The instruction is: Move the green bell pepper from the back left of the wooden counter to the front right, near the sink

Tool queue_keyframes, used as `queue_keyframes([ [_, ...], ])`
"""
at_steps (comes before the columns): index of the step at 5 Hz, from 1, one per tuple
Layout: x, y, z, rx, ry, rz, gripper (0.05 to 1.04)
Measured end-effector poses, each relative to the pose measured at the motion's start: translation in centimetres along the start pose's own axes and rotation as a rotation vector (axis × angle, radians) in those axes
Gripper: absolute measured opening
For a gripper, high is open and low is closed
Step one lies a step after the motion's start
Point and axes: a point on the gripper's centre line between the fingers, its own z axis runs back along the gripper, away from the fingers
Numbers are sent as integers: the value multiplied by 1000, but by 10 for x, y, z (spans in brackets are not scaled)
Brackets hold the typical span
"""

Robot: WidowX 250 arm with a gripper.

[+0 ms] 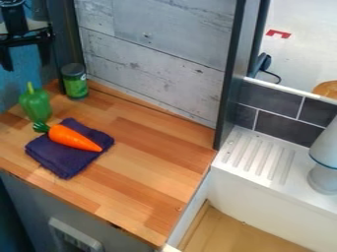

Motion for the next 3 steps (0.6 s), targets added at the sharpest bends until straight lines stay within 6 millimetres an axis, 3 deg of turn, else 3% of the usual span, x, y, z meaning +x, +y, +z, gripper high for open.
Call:
queue_keyframes([
  [1, -7, -1, -15, 11, 43, -5, 1008],
  [3, -6, -5, -25, -17, 46, -2, 1008],
])
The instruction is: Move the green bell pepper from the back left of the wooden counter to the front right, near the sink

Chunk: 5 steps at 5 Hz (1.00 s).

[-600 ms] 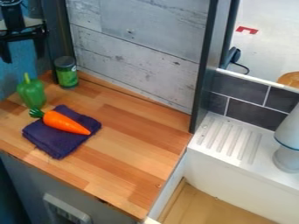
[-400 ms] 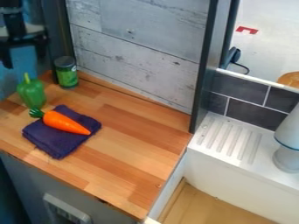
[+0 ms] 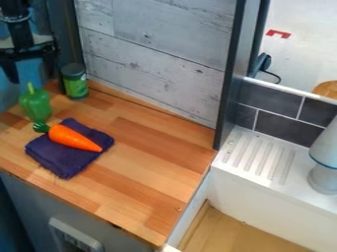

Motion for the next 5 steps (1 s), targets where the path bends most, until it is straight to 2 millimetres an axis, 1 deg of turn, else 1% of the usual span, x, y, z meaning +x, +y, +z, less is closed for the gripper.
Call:
queue_keyframes([
  [1, 1, 0, -5, -12, -14, -8, 1008],
  [2, 3, 10, -9, -8, -22, 0, 1008],
  [3, 4, 12, -9, -2, -24, 0, 1008],
  [5, 10, 20, -19, 8, -2, 19, 1008],
])
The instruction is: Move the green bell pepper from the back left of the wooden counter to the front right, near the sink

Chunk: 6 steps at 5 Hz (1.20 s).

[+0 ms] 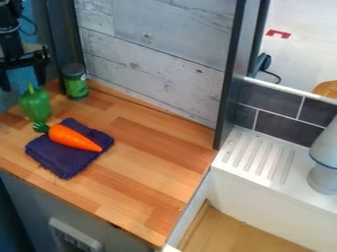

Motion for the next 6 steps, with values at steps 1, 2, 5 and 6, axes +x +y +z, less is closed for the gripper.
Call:
queue_keyframes([
  [1, 0, 0, -4, -3, 9, 0, 1008],
  [2, 0, 0, -7, -4, 14, 1, 959],
  [5, 2, -1, -19, 0, 6, 50, 249],
  [6, 1, 1, -20, 11, 18, 63, 139],
])
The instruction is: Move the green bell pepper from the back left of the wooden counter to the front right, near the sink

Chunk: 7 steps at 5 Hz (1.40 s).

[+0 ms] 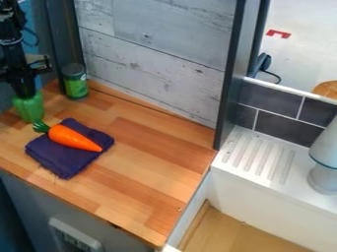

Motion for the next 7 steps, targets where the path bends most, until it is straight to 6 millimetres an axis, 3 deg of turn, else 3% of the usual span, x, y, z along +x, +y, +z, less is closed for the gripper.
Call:
queue_keyframes([
  [1, -2, -2, 0, -4, 6, -9, 110],
  [2, -18, -9, 9, -67, 24, -73, 109],
  [3, -34, -28, 47, -152, -16, -175, 109],
  [5, -98, -69, 80, -202, -22, -450, 109],
  [7, -154, -98, 68, -186, -14, -636, 109],
])
